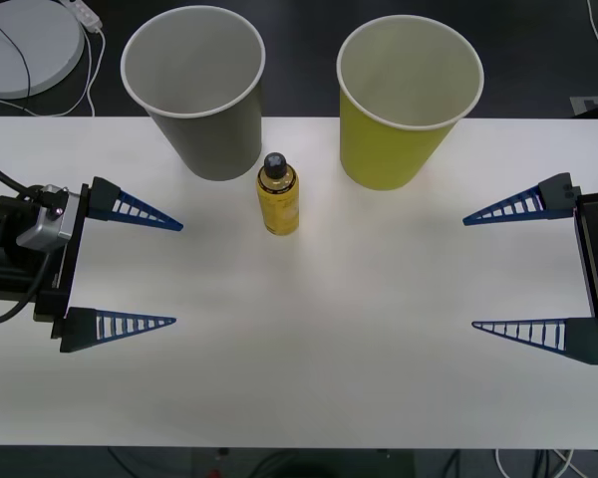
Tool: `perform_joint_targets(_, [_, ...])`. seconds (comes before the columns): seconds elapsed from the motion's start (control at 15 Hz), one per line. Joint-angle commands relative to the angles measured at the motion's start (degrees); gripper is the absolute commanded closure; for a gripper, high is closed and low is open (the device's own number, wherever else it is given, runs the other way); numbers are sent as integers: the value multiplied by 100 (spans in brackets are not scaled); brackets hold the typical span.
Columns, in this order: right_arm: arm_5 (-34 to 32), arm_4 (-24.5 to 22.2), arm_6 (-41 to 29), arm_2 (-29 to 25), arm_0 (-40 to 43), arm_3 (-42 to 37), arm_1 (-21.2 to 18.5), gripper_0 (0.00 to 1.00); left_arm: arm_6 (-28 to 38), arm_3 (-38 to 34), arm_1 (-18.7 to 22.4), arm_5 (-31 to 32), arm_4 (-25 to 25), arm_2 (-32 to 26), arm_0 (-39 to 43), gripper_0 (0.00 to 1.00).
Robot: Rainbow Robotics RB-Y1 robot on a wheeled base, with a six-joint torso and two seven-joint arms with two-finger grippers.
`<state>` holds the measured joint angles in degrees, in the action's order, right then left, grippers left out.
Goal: Put the can into the green bin and the plastic bottle into the gray bin
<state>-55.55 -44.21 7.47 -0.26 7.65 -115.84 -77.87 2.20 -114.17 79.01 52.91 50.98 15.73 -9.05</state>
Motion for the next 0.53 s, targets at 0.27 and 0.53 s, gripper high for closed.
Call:
perform_joint_targets(0.27, [0, 0, 0, 0, 0, 0, 0, 0, 8, 44, 44, -9, -18, 97, 79, 0])
perform_joint_targets(0.53, [0, 0, 0, 0, 0, 0, 0, 0, -44, 193, 387, 0, -475, 105, 88, 0])
